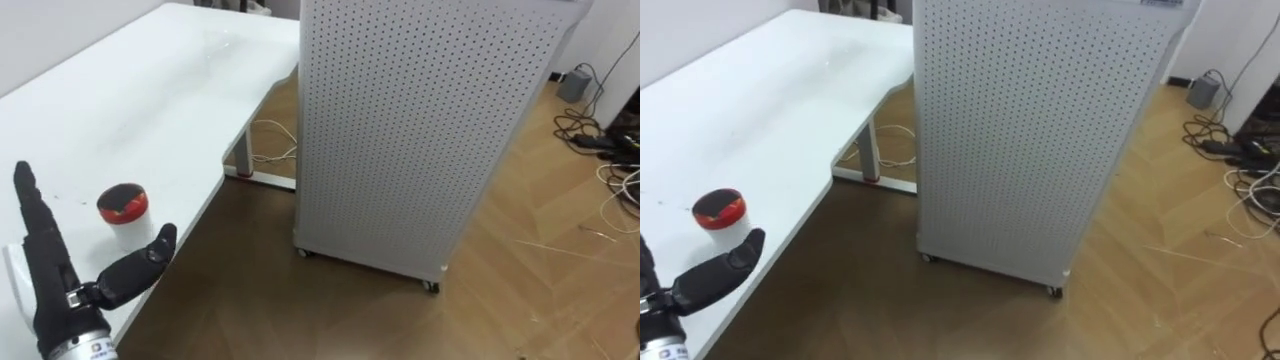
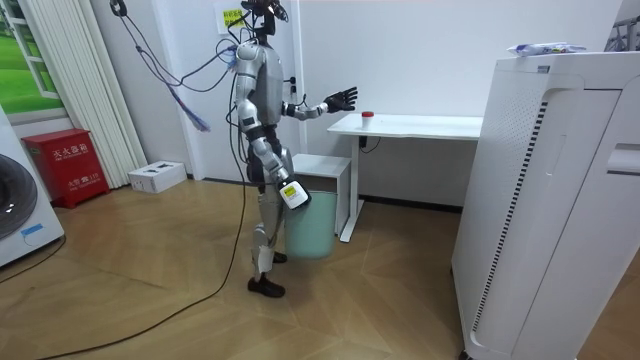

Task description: Pick garbage

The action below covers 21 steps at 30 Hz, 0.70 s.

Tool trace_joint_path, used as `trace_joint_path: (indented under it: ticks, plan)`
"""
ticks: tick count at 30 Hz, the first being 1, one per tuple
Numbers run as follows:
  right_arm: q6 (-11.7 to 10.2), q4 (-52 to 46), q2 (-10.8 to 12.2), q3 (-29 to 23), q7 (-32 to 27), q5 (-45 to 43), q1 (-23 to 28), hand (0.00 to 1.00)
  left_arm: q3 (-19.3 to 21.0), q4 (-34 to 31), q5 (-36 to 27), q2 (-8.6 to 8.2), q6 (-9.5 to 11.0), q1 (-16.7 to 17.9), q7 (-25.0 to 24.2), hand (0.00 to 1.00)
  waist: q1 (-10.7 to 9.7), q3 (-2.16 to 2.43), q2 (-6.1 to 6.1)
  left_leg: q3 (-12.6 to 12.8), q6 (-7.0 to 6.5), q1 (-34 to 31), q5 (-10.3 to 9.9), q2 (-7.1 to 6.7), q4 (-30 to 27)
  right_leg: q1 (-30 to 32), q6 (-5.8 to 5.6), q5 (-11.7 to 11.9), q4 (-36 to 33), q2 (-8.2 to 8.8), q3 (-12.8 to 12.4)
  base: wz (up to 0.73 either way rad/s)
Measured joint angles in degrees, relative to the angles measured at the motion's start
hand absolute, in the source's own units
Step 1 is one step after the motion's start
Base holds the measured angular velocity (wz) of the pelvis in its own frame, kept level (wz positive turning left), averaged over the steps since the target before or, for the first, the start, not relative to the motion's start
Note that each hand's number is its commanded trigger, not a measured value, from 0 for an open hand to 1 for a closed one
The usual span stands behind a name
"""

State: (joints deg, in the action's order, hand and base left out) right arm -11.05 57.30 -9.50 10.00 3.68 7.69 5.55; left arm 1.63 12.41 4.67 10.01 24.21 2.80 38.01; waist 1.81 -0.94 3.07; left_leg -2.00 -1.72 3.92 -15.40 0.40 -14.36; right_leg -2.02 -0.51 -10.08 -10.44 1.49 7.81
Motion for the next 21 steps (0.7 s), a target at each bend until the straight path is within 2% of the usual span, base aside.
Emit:
trace_joint_path:
  ticks: [6, 7, 8, 9, 10, 11, 12, 14, 15, 16, 17, 19, 21]
  plan:
    - [1.07, -0.24, -0.01, 0.1, 0.48, 0.36, -0.01, 1.0, -0.12, 7.39, -0.8, 0.0, -0.98, -1.62, -0.04, 0.0, -0.61, -0.11, 0.59, 0.08, 0.0, -0.55, 0.0, -0.16, -0.97, -0.1, 0.03, 0.02, 0.12, 0.45, -0.91, 0.0]
    - [1.15, -0.57, 0.13, 0.12, 0.77, 0.8, -0.04, 1.0, -0.18, 8.48, -1.48, 0.17, -1.07, -2.38, -0.09, 0.0, -0.78, -0.71, 1.59, 0.33, 0.45, -3.07, -0.23, -1.02, -5.77, -1.0, 0.09, 0.18, 0.88, 1.36, -4.22, 0.47]
    - [1.1, -0.69, 0.2, 0.02, 0.59, 1.89, 0.25, 1.0, -0.94, 9.68, -3.29, 0.23, -1.2, -3.85, -0.34, 0.0, -1.52, -0.85, 2.63, 0.09, 1.13, -7.51, -0.88, -2.0, -7.82, -1.32, -0.11, 0.29, 1.97, 2.51, -10.13, 0.71]
    - [1.09, -0.66, 0.11, -0.06, 0.37, 2.91, 0.39, 1.0, -1.82, 10.22, -4.1, 0.2, -1.29, -5.21, -0.47, 0.0, -1.74, -0.94, 2.77, -0.07, 1.58, -9.76, -0.29, -2.01, -5.54, -0.8, -0.26, 0.2, 1.87, 2.64, -11.49, 0.9]
    - [1.37, -0.19, 0.29, -0.71, -0.18, 3.84, 0.91, 1.0, -3.34, 10.79, -4.59, 0.54, -1.39, -7.33, -0.74, 0.0, -1.44, -0.82, 3.57, 1.7, -0.18, -12.76, 3.83, -1.79, -4.2, 1.08, -1.89, -0.91, 0.89, 3.27, -11.6, 0.43]
    - [1.9, -0.29, 0.35, -0.47, 0.02, 3.83, 1.15, 1.0, -4.21, 12.08, -5.36, 1.38, -1.38, -7.45, -0.56, 0.0, 0.03, -0.87, 3.56, 3.97, -0.48, -12.48, 4.15, -1.39, -4.23, 2.01, -2.63, -1.22, -0.24, 3.23, -7.86, 0.1]
    - [1.93, -0.68, 0.37, -0.31, 0.07, 3.82, 1.17, 1.0, -4.27, 13.24, -5.58, 1.99, -1.46, -7.44, -0.46, 0.0, 0.38, -0.92, 3.28, 3.79, -0.52, -12.02, 4.13, -1.18, -4.29, 2.16, -2.49, -0.91, -0.07, 2.95, -6.4, -0.4]
    - [1.94, -3.56, -0.07, 0.01, 0.18, 3.56, 1.33, 1.0, -4.15, 16.72, -7.67, 3.96, -2.57, -7.44, -0.01, 0.0, 0.24, -1.05, 1.95, 2.49, -0.45, -9.99, 3.87, -0.98, -4.27, 3.16, -1.28, 3.06, 2.91, 1.59, -3.97, -0.4]
    - [2.06, -4.02, -0.38, 0.03, 0.18, 3.4, 1.22, 1.0, -4.2, 17.56, -8.15, 3.84, -2.79, -7.45, 0.09, 0.0, 0.01, -0.77, 1.26, 2.26, -0.44, -9.5, 3.87, -0.93, -4.02, 2.95, -1.29, 3.49, 2.5, 1.56, -3.81, -0.29]
    - [2.42, -4.49, -0.97, 0.05, 0.23, 3.19, 1.42, 1.0, -4.67, 18.53, -8.94, 3.73, -2.87, -7.51, 0.14, 0.0, -0.18, -0.11, 0.43, 2.3, -0.44, -8.22, 3.87, -1.1, -2.63, 2.21, -1.38, 3.58, 2.7, 1.38, -3.9, -0.27]
    - [2.93, -4.35, -1.3, 0.18, 0.3, 3.04, 1.16, 1.0, -4.82, 19.37, -9.07, 3.45, -2.87, -7.73, 0.15, 0.0, -0.3, 0.18, -0.37, 2.3, -0.45, -6.84, 3.88, -1.12, -1.02, 1.67, -1.38, 3.58, 2.67, 1.33, -3.76, -0.32]
    - [3.32, -4.36, -1.3, 0.4, 0.86, 3.15, 1.24, 1.0, -4.84, 20.54, -9.76, 3.21, -2.85, -8.18, 0.22, 0.0, -0.79, 0.14, -0.97, 2.29, -0.48, -5.01, 3.9, -1.09, 0.51, 0.97, -1.38, 3.58, 2.62, 1.19, -3.8, -0.25]
    - [3.53, -4.49, -1.24, 1.31, 1.44, 3.24, 1.22, 1.0, -4.81, 21.34, -11.24, 3.22, -2.85, -8.26, 0.67, 0.0, -1.87, 0.21, -1.04, 2.29, -0.52, -4.01, 3.91, -1.1, 1.42, 0.63, -1.37, 3.58, 2.26, 1.04, -3.37, -0.11]
